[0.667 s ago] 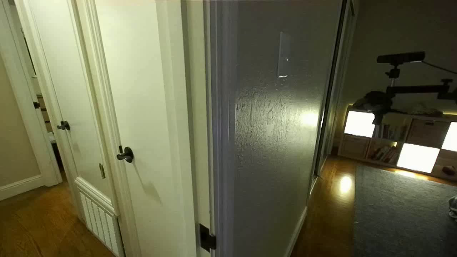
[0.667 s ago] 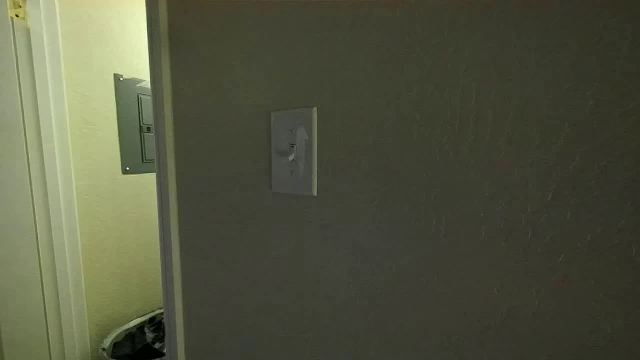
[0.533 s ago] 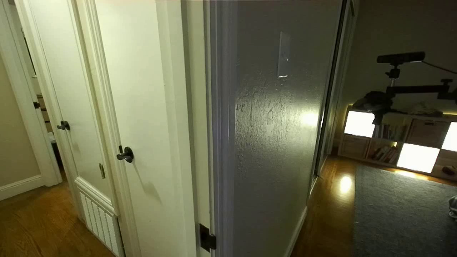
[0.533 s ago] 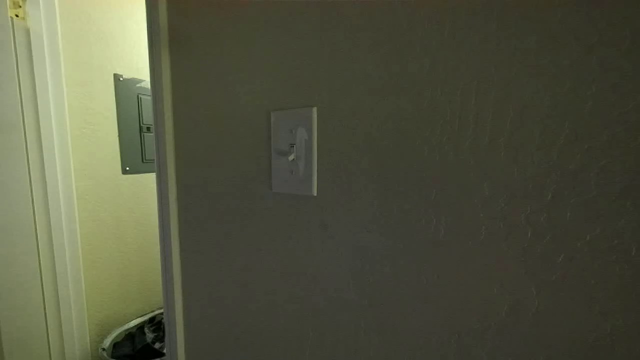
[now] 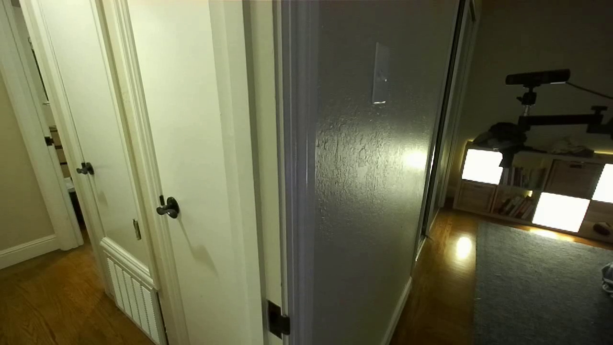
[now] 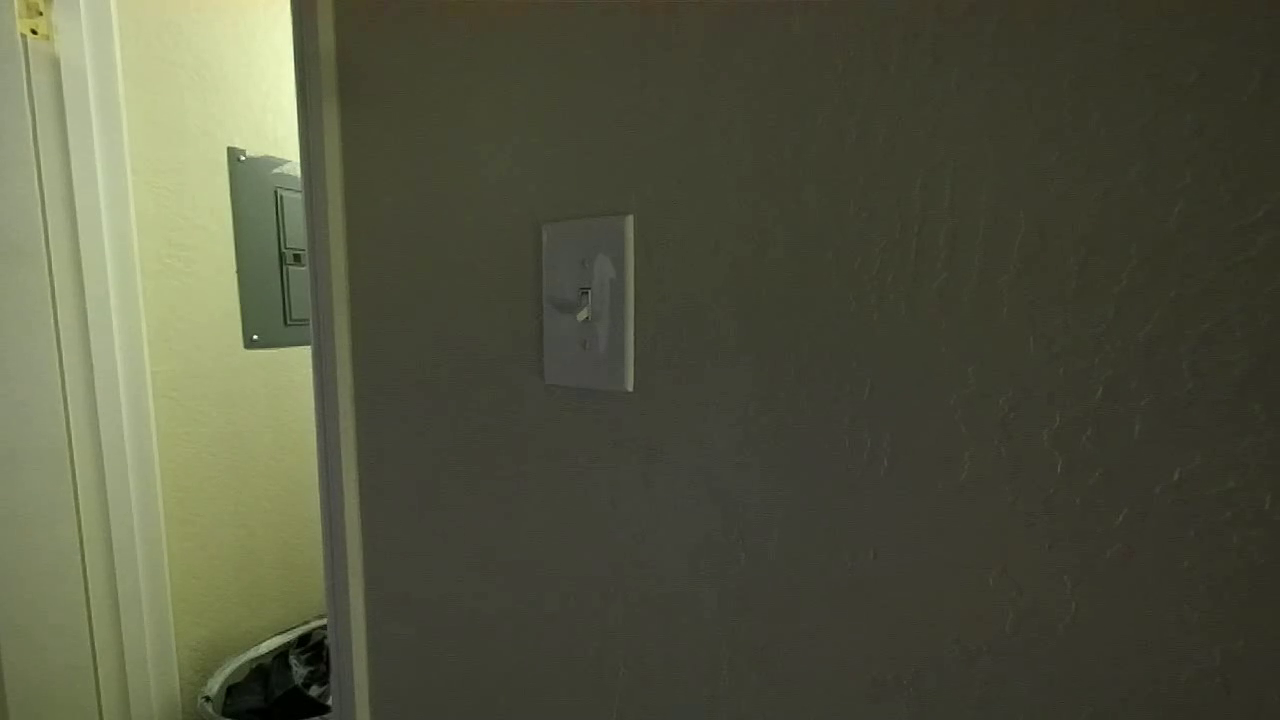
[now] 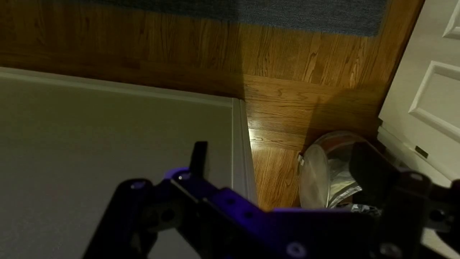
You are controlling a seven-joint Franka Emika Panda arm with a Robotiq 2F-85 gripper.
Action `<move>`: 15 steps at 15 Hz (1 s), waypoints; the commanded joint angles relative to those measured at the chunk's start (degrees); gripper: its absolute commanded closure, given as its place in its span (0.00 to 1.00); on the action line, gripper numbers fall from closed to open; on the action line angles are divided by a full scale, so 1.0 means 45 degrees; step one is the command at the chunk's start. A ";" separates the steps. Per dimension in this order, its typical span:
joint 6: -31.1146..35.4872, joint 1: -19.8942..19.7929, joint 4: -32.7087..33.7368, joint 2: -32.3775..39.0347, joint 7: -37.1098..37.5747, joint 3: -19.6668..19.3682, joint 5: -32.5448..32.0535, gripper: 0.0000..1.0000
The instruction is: Turn on the light switch, turn off the light switch then turn on the light switch
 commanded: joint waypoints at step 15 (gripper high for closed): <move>0.4379 -0.2550 0.0305 0.2866 -0.0454 -0.2195 -0.2781 0.00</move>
